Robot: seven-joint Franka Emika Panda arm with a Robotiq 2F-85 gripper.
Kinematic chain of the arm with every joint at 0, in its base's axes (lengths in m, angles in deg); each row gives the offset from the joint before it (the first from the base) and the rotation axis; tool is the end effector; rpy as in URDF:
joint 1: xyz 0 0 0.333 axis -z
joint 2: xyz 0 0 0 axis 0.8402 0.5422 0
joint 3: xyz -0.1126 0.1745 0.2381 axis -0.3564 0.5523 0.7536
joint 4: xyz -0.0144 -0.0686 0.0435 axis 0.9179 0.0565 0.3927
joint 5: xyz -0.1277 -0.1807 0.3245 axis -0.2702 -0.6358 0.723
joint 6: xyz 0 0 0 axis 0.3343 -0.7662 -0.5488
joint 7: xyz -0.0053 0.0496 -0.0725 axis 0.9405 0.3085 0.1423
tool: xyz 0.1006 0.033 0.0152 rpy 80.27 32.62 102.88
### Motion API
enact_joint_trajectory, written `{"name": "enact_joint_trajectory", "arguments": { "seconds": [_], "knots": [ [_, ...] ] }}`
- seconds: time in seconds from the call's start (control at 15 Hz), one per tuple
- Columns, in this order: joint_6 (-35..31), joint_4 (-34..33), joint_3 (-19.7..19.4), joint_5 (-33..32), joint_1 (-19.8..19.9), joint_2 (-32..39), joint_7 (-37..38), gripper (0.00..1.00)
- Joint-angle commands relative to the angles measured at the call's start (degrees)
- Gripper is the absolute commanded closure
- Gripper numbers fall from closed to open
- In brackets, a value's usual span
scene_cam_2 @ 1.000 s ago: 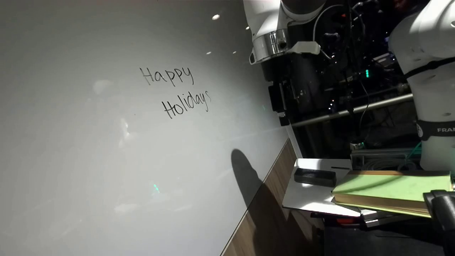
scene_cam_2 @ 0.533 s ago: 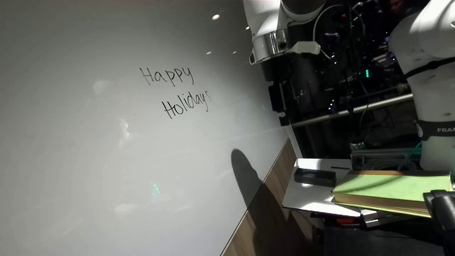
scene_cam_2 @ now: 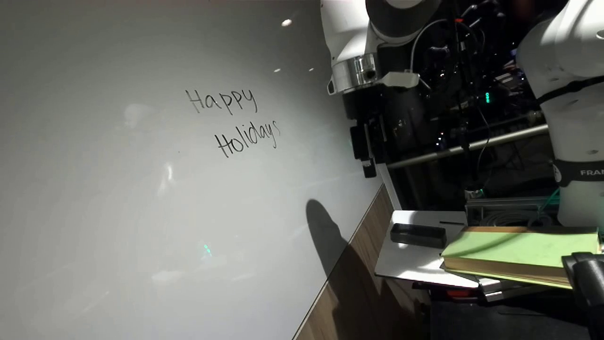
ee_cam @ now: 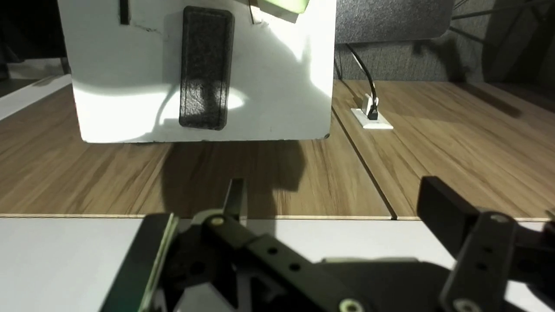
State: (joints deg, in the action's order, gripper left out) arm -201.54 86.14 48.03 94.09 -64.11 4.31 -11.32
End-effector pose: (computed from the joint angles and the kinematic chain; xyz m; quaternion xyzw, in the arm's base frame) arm 0.3334 0.1074 0.4035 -0.9968 -0.0036 -0.0793 0.0080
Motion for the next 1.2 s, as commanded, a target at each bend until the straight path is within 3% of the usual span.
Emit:
{"name": "enact_joint_trajectory", "arguments": {
  "seconds": [0.0,0.33,0.8,1.13],
  "knots": [
    [-7.6,0.1,0.9,-3.0,3.4,6.2,3.5,0.0],
    [-10.0,0.2,1.8,-10.5,8.8,11.3,10.1,0.0],
    [-9.1,0.2,-1.0,-13.0,10.5,17.9,8.4,0.0],
    [-12.2,0.3,-3.8,-13.7,10.5,27.3,6.5,0.0]
  ]
}}
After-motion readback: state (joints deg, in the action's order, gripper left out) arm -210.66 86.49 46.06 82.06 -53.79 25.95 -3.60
